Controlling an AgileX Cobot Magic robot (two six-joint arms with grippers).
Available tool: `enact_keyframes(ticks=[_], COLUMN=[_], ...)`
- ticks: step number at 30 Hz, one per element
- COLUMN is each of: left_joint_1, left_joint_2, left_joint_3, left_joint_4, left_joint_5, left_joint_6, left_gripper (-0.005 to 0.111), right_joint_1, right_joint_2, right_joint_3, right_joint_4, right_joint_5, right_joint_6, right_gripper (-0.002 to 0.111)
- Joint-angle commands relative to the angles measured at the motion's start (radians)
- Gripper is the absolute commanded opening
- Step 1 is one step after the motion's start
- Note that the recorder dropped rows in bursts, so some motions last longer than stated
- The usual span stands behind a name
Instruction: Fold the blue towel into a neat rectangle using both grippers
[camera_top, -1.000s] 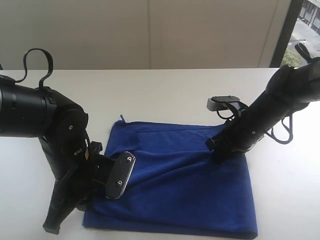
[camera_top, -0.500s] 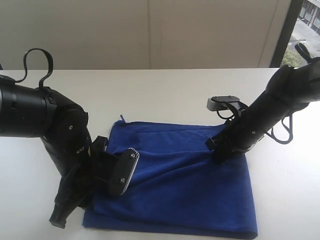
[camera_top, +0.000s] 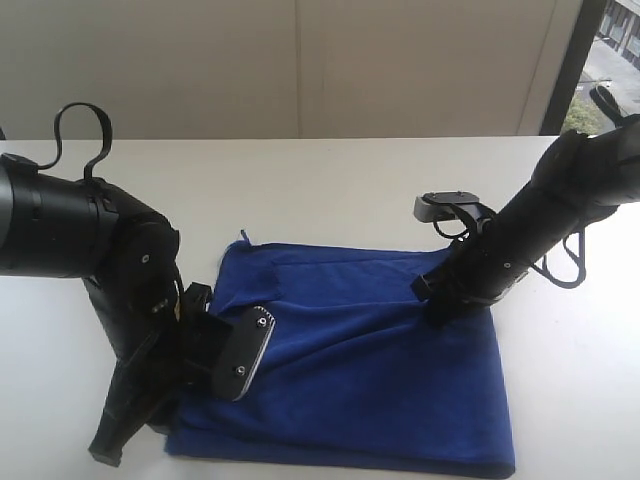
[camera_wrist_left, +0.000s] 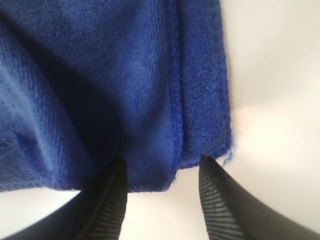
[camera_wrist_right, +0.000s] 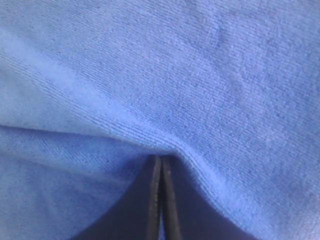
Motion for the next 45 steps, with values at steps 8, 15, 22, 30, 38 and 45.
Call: enact_keyframes(ticks=[8,15,22,30,38,45], left_joint_1=[-0.006,-0.006,-0.006,-0.006,-0.006,-0.006], left_joint_2=[-0.002,-0.002,-0.002,-0.002,-0.002,-0.002], left_joint_3=[0.008,0.008,0.008,0.008,0.008,0.008], left_joint_4=[-0.006,-0.006,-0.011,-0.011,-0.011,-0.011], left_joint_5=[-0.027,-0.011,0.062,-0.001,-0.018,0.012], left_joint_6=[0.054,0.054,0.054,0.054,0.076,0.111], left_gripper=[0.038,0.029,0.032,0.043,0.043,0.043], right_joint_1=[-0.002,-0.002,-0.002,-0.002,-0.002,-0.002], right_joint_2=[0.009,0.009,0.009,0.009,0.009,0.009], right_joint_3=[-0.001,-0.001,-0.001,-0.001,-0.001,-0.001], right_joint_4=[-0.022,-0.022,-0.022,-0.022,-0.022,-0.022], right_joint_5=[0.006,0.006,0.006,0.006,0.006,0.006], right_joint_6=[-0.01,-0.01,-0.01,-0.01,-0.01,-0.008], right_gripper=[0.0,0.0,0.0,0.0,0.0,0.0])
